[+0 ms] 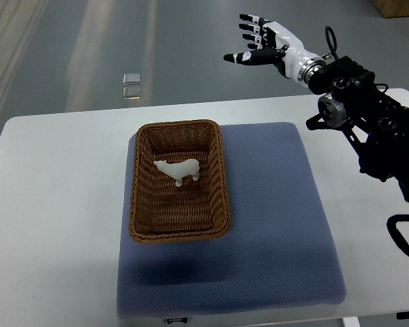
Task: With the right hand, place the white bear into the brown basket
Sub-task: 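Open the right hand, release the bear, and raise the hand away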
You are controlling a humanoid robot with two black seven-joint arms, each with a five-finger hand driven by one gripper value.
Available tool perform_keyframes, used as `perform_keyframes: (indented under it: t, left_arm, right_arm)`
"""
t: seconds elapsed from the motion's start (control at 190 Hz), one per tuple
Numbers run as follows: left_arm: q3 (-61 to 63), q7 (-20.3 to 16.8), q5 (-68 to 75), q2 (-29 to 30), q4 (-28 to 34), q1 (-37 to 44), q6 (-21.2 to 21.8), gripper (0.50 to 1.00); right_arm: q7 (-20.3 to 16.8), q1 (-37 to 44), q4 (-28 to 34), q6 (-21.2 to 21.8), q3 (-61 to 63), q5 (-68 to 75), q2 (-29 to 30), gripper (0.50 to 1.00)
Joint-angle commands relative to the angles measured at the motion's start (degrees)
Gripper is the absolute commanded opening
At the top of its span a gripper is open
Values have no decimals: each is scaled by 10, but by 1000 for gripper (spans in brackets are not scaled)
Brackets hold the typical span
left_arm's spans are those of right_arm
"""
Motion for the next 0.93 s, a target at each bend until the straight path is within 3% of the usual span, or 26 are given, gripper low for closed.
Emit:
perform_keyframes:
  t: [0.0,0.232,0.364,0.622,0.928]
  left_arm:
    - [0,0,0,0,0,0,0,1000]
    - [0,0,0,0,0,0,2,1000]
    - [0,0,0,0,0,0,2,1000]
    - [1,0,0,0,-1,0,2,1000]
    - [1,0,0,0,0,0,2,1000]
  right_arm:
    - [44,-39,-6,-27,49,34,21,924]
    - [80,-96,-33,-26,80,266,28,926]
    - [82,-102,-47,5,77,379,30,928]
    - [82,-120,-55,45,73,392,55,928]
    - [82,-127,-55,45,72,389,62,928]
